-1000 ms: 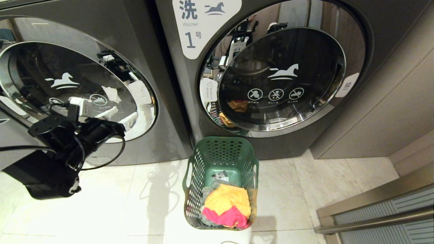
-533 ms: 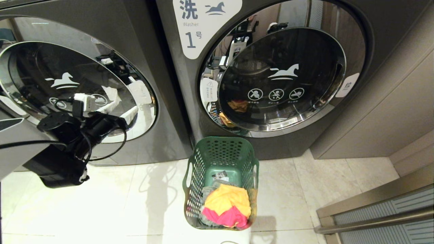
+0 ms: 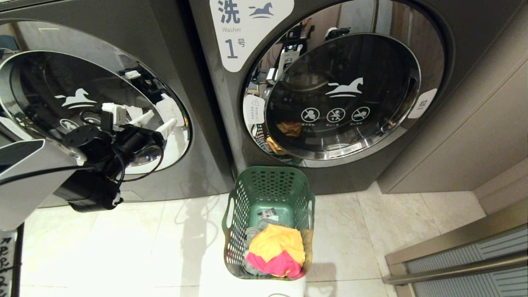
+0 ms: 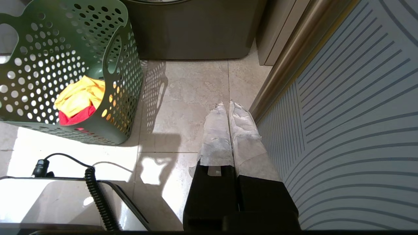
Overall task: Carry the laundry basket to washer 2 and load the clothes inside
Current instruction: Open the lid of the washing machine
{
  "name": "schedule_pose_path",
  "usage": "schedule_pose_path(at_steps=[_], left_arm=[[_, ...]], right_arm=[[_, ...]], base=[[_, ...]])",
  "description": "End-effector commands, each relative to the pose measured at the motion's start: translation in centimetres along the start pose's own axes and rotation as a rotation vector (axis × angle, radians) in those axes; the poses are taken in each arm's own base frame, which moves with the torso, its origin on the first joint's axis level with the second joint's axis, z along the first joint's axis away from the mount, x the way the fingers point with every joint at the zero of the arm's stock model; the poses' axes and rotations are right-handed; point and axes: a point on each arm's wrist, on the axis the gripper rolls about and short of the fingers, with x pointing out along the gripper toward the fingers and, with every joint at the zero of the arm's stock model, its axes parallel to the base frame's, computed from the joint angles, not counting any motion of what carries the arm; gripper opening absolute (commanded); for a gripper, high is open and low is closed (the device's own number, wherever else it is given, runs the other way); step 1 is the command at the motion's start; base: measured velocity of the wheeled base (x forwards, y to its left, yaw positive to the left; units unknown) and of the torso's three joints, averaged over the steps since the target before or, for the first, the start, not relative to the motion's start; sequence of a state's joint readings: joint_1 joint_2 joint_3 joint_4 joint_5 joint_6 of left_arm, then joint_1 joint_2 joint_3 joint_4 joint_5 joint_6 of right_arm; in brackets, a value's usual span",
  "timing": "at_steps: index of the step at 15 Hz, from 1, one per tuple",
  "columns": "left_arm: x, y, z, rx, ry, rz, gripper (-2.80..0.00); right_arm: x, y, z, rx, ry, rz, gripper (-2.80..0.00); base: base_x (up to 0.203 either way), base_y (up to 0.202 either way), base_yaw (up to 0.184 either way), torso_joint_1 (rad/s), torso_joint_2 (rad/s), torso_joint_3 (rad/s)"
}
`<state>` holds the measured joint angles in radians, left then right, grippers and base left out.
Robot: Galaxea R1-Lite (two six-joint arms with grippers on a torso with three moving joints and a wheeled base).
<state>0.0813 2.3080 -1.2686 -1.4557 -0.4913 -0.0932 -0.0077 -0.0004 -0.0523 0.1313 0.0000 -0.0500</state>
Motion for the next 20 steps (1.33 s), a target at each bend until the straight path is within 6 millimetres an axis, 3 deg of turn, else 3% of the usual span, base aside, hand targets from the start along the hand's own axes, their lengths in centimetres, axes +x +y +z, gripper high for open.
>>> schedule_pose_path(at_steps=[1,15,20], left_arm=[[0.3,0.1,-0.7,-0.002,0.001,-0.006,0.00],[3.7,1.1,-2.1,-0.007,-0.001,-0.017,0.00],[3.9,1.2,-1.9,-0.013,0.000,-0.032,0.00]], right_arm=[[0.0,0.0,0.0,-0.001,0.001,0.000,-2.80],[0.0,0.0,0.0,-0.001,0.001,0.000,-2.80],[0.0,0.0,0.0,-0.001,0.001,0.000,-2.80]], base=[[0.000,0.000,0.000,0.000,0.00,0.000],[0.000,0.000,0.000,0.000,0.00,0.000],[0.000,0.000,0.000,0.000,0.00,0.000]])
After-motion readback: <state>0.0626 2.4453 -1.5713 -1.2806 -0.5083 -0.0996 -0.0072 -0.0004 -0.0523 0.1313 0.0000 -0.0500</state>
